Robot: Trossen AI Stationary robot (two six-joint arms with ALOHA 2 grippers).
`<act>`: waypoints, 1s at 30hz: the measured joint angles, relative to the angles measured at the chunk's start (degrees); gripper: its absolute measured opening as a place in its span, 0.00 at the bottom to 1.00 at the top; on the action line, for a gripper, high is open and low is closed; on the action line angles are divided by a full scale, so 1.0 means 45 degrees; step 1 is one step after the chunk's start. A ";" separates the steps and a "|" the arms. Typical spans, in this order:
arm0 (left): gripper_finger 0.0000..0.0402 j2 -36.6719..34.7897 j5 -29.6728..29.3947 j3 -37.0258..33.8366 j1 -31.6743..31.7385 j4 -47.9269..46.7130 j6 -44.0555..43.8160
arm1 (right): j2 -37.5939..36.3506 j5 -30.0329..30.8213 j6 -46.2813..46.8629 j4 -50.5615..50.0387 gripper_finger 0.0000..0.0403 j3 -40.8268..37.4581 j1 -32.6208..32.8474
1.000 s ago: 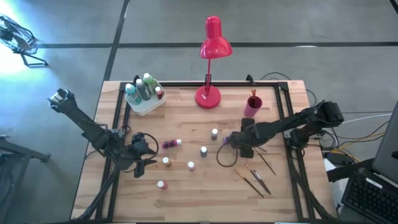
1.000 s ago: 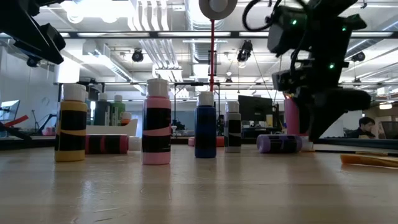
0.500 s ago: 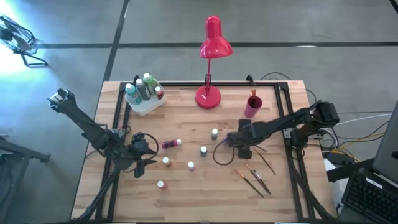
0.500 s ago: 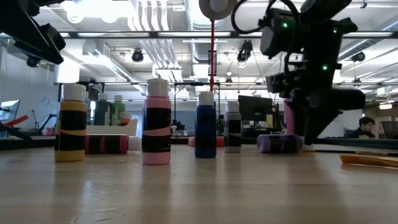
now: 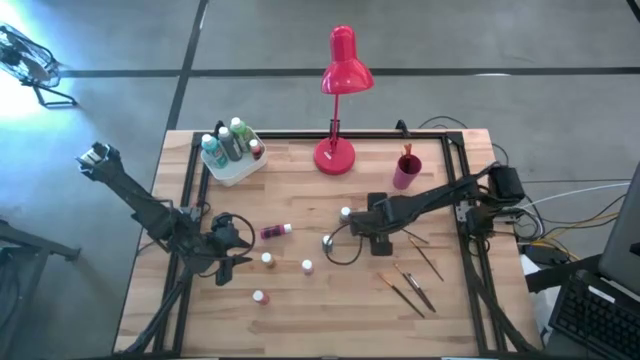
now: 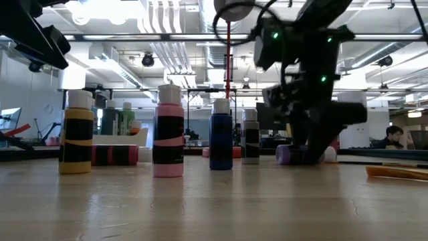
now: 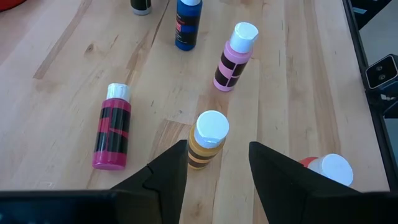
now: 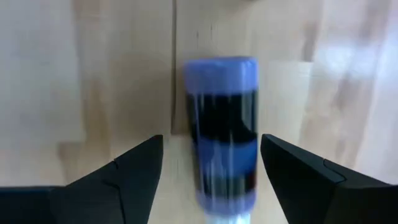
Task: Pick & Place Paint Supplies
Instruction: Put the purple paint bottle into the white bin
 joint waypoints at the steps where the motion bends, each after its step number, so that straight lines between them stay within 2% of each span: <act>1: 0.44 0.0000 0.0000 0.0000 0.0001 -0.0012 0.0000 | 0.0259 -0.0006 -0.0045 0.0002 0.67 0.0100 -0.0058; 4: 0.44 0.0002 0.0000 0.0000 0.0003 -0.0002 -0.0003 | 0.0819 0.0000 -0.0257 -0.0219 0.65 0.0505 -0.0153; 7: 0.44 0.0000 0.0000 0.0000 0.0000 -0.0002 -0.0002 | 0.1207 -0.0012 -0.0226 -0.0744 0.59 0.0965 -0.0152; 10: 0.44 0.0000 0.0000 0.0000 0.0000 0.0000 0.0000 | 0.1250 -0.0074 -0.0192 -0.1091 0.49 0.1251 -0.0147; 16: 0.44 0.0000 0.0000 0.0000 0.0000 -0.0007 0.0000 | 0.0629 0.0136 0.0136 -0.1935 0.21 0.1853 -0.0140; 22: 0.44 0.0001 0.0000 0.0000 0.0000 0.0010 -0.0008 | -0.0626 0.0221 0.0541 -0.3334 0.21 0.2732 0.0697; 25: 0.44 0.0005 0.0000 0.0000 0.0003 0.0167 -0.0133 | -0.1381 0.0924 0.0995 -0.3896 0.21 0.3463 0.1446; 30: 0.44 0.0005 -0.0050 0.0000 0.0017 0.0886 -0.0160 | -0.2222 0.2583 0.0744 -0.3587 0.21 0.5165 0.3055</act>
